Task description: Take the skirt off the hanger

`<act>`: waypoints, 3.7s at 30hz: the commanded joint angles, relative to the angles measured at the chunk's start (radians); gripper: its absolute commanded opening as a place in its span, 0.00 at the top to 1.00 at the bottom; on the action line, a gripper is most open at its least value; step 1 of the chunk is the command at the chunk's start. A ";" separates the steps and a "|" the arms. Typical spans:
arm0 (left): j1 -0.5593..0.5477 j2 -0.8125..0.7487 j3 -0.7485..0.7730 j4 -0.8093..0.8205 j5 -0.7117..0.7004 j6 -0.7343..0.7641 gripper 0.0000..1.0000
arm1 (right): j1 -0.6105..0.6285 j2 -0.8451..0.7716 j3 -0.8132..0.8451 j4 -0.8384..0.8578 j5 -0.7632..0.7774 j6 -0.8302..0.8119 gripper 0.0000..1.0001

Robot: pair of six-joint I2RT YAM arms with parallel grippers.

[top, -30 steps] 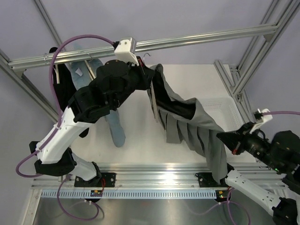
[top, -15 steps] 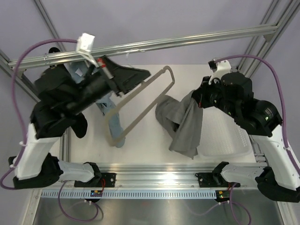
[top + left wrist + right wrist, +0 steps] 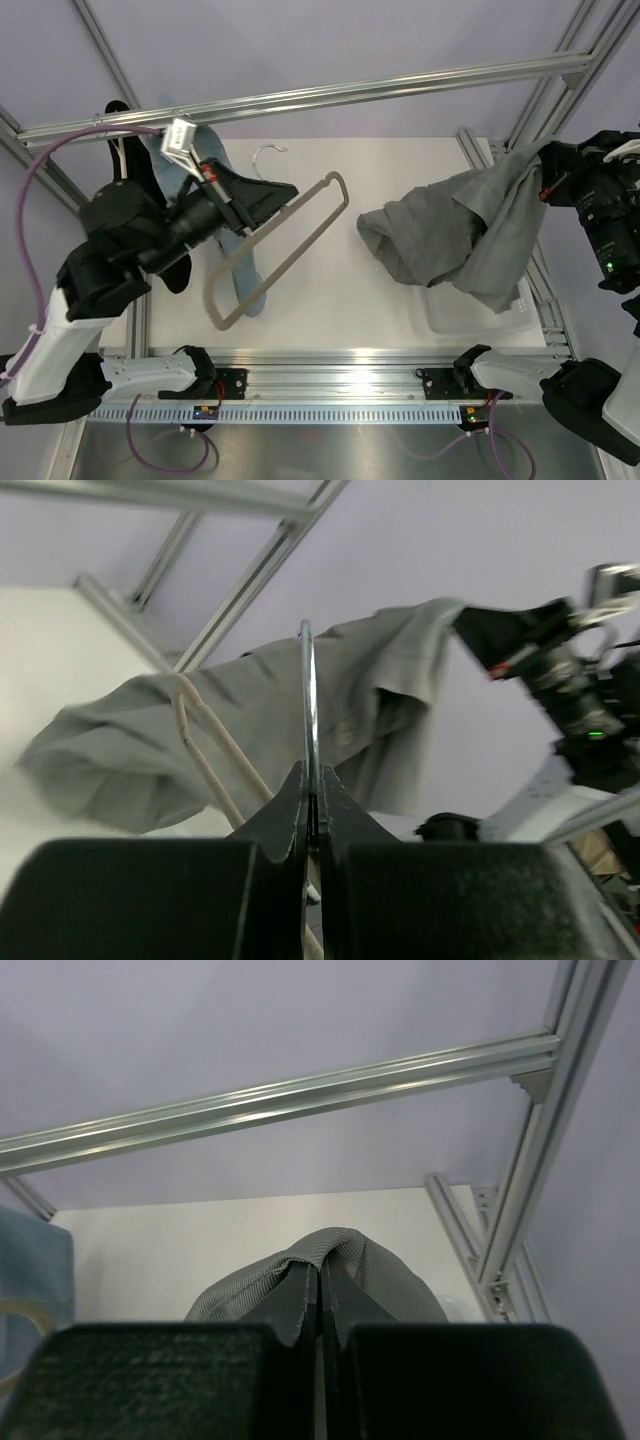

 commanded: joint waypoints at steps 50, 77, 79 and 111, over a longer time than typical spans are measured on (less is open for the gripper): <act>-0.003 0.020 -0.118 0.066 -0.013 -0.013 1.00 | -0.096 -0.081 -0.351 0.285 0.063 -0.050 1.00; -0.006 -0.004 -0.212 0.057 -0.044 -0.019 1.00 | -0.285 -0.277 -1.421 0.278 -0.193 0.594 0.84; -0.017 0.000 -0.210 0.025 -0.074 -0.009 1.00 | -0.285 -0.252 -1.486 0.311 -0.271 0.614 0.55; -0.270 0.546 0.247 -0.693 -0.918 -0.145 1.00 | 0.821 -0.010 -0.562 -0.027 -0.072 0.700 0.02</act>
